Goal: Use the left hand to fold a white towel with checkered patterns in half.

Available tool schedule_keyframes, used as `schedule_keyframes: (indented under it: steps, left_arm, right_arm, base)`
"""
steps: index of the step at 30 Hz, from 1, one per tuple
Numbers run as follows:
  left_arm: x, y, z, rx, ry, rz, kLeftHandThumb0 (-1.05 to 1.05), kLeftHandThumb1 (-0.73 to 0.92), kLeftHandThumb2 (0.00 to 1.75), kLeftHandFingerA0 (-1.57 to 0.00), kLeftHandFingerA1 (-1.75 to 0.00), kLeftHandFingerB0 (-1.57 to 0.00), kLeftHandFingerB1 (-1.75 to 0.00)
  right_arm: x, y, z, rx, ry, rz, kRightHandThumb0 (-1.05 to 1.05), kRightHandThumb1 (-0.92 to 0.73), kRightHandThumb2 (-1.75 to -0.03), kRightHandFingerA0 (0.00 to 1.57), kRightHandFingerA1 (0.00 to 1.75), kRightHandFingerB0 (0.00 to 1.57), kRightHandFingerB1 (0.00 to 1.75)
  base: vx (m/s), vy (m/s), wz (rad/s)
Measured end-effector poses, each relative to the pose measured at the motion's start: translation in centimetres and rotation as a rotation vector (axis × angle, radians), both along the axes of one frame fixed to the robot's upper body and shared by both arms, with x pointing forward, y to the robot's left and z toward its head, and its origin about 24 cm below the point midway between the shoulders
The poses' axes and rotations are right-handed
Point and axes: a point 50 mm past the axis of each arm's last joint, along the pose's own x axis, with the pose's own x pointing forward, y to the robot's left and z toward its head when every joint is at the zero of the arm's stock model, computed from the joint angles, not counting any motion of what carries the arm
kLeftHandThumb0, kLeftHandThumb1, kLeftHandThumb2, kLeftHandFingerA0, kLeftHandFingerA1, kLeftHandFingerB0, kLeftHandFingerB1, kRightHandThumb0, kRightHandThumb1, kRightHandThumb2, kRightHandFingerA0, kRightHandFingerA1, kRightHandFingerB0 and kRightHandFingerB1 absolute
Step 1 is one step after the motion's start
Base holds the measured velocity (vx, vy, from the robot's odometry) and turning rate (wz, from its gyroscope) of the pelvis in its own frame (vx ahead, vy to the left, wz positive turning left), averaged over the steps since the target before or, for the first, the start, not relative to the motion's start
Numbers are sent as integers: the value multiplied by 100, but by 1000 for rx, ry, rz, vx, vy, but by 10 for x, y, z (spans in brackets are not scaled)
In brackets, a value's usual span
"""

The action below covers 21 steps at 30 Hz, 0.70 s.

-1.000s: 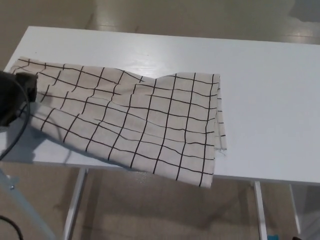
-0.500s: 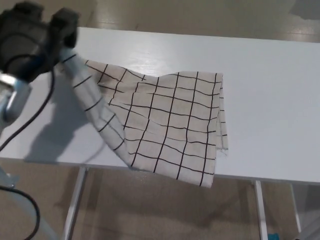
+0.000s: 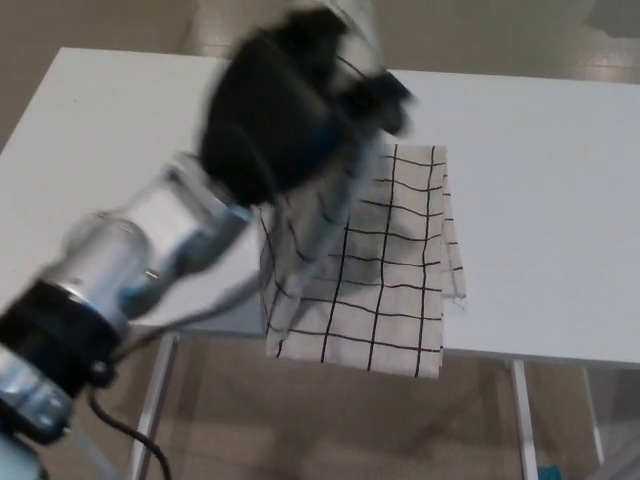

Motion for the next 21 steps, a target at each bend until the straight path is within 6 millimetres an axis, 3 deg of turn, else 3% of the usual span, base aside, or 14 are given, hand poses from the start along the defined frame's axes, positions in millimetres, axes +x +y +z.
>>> schedule_keyframes:
  steps: [1, 5, 6, 7, 8, 10, 11, 12, 13, 16, 17, 18, 19, 21]
  left_arm:
    - [-1, -3, -2, 6, 1, -8, -28, 50, 56, -90, -172, -90, -54]
    - [-11, -23, -18, 69, 24, -66, -39, 42, 59, -95, -161, -84, -56]
    - [-15, -31, -26, 99, 44, -87, -30, 50, 57, -78, -149, -81, -53]
    - [-17, -38, -34, 129, 76, -100, -30, 50, 57, -78, -149, -81, -53]
    - [-18, -41, -37, 140, 91, -104, -47, 54, 56, -50, -92, -47, -41]
    - [-20, -43, -41, 155, 107, -107, -47, 54, 56, -50, -92, -47, -41]
    - [-20, -46, -45, 176, 129, -104, -70, 57, 59, -11, -27, -19, -34]
    - [-21, -47, -46, 193, 144, -98, -70, 57, 59, -11, -27, -19, -34]
    - [-21, -47, -47, 203, 152, -93, -83, 50, 88, 0, -1, -11, -19]
    - [-21, -49, -47, 230, 171, -78, -82, 46, 88, 0, -1, -1, -13]
    - [-21, -50, -47, 235, 174, -75, -89, 52, 64, 0, -17, 0, -23]
    - [-21, -51, -47, 247, 183, -69, -89, 52, 64, 0, -17, 0, -23]
    - [-21, -51, -47, 253, 187, -66, -86, 41, 76, 0, -11, -6, -20]
    - [-21, -53, -47, 275, 205, -55, -85, 42, 78, 0, -7, -6, -18]
  right_arm:
    - [0, 0, 0, 0, -2, 0, -46, -81, -64, 34, 42, 47, 49]
    - [2, 0, 1, 0, -6, 2, -46, -80, -65, 33, 43, 46, 50]
    - [3, 0, 1, 2, -10, 5, -46, -80, -65, 33, 43, 46, 50]
    - [7, 1, 3, 3, -22, 12, -46, -80, -65, 33, 43, 46, 50]
    - [10, 2, 4, 4, -29, 16, -46, -80, -65, 33, 43, 46, 50]
    - [12, 2, 5, 4, -36, 21, -46, -80, -65, 33, 43, 46, 50]
    - [15, 3, 5, 5, -43, 26, -45, -80, -64, 33, 43, 47, 50]
    - [16, 3, 6, 5, -46, 29, -45, -80, -64, 33, 43, 47, 50]
    - [16, 3, 6, 5, -47, 30, -45, -80, -63, 32, 43, 46, 49]
    - [19, 4, 7, 5, -53, 35, -47, -79, -64, 32, 45, 46, 50]
    - [19, 4, 7, 5, -54, 36, -46, -79, -64, 32, 46, 48, 51]
    - [20, 4, 7, 5, -56, 38, -46, -79, -64, 32, 46, 48, 51]
    - [20, 4, 7, 5, -57, 38, -43, -64, -99, 28, 56, 49, 65]
    - [23, 5, 8, 5, -63, 42, -44, -64, -99, 29, 57, 50, 65]
  base:
    - [0, 0, 0]
    - [0, 0, 0]
    - [0, 0, 0]
    - [0, 0, 0]
    - [0, 0, 0]
    - [0, 0, 0]
    - [0, 0, 0]
    - [0, 0, 0]
    - [0, 0, 0]
    - [0, 0, 0]
    - [0, 0, 0]
    - [0, 0, 0]
    - [0, 0, 0]
    - [0, 0, 0]
